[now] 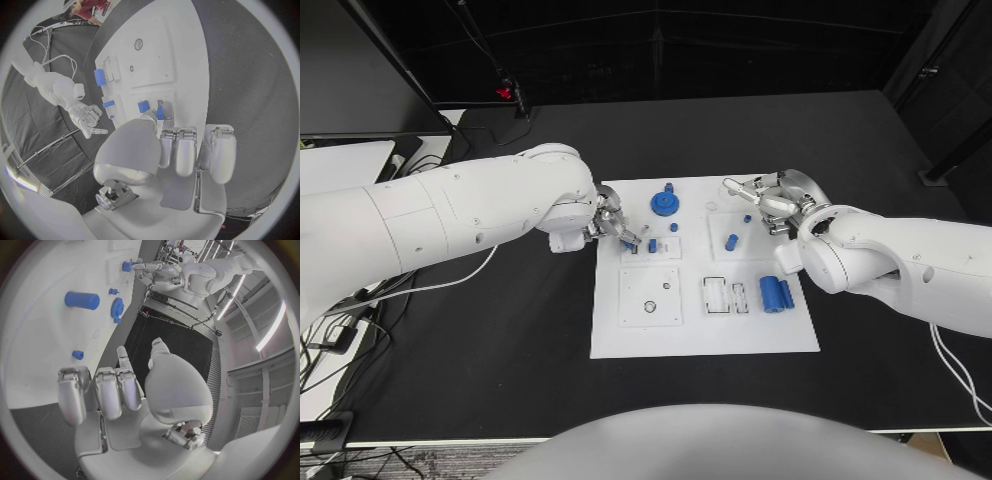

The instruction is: Assemble the parts on the task board

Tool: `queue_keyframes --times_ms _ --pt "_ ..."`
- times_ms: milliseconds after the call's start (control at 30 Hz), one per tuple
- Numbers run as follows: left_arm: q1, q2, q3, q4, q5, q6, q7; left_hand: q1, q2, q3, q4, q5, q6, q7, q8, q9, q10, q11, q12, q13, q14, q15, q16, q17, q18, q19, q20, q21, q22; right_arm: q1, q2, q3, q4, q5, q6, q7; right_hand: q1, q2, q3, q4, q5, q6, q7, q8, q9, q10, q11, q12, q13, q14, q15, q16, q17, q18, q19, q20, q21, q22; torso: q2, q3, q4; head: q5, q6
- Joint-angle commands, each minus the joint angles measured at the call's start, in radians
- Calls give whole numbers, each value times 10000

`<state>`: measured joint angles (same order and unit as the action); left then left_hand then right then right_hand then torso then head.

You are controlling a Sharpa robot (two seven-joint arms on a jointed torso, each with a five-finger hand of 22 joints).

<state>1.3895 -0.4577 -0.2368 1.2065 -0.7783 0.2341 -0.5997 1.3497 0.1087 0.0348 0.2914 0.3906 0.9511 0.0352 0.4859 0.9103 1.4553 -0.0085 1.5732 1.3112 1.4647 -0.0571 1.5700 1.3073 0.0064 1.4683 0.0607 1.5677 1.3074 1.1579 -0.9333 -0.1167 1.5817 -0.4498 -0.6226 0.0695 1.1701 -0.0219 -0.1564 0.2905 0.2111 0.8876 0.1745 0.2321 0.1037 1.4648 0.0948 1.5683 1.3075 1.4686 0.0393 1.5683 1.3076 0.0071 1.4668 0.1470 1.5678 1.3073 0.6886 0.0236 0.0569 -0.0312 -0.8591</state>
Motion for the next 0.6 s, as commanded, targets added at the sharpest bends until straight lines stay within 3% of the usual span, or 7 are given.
queue_keyframes --times_ms 33,433,600 --pt "2 57 6 -28 -87 73 56 1206 1203 65 17 29 70 -17 18 6 1155 -148 -24 2596 1061 -58 8 2635 -64 1025 -21 31 2634 13 11 4 27 -29 50 77 -18 76 -69 0 22 -88 -14 69 14 1060 57 25 2633 1022 30 25 2632 -42 964 49 -55 2595 0 1 -11 27 -22" --pt "-42 112 6 -133 -94 22 23 1202 1206 98 19 6 56 -13 8 5 1155 -145 -24 2596 1061 -57 8 2635 -64 1025 -20 31 2634 13 -9 4 38 -28 51 75 -32 84 -77 5 24 -94 -14 75 14 1060 57 25 2633 1022 30 25 2632 -42 966 49 -54 2595 -3 8 4 -8 -41" --pt "-65 96 6 -162 -94 -12 57 1202 1206 98 19 6 56 -13 8 5 1155 -145 -24 2596 1061 -57 8 2635 -64 1025 -20 31 2634 13 -3 4 30 -28 51 76 -32 84 -77 5 24 -94 -14 75 14 1060 57 25 2633 1022 30 25 2632 -42 966 49 -54 2595 -2 -7 -6 15 -33"
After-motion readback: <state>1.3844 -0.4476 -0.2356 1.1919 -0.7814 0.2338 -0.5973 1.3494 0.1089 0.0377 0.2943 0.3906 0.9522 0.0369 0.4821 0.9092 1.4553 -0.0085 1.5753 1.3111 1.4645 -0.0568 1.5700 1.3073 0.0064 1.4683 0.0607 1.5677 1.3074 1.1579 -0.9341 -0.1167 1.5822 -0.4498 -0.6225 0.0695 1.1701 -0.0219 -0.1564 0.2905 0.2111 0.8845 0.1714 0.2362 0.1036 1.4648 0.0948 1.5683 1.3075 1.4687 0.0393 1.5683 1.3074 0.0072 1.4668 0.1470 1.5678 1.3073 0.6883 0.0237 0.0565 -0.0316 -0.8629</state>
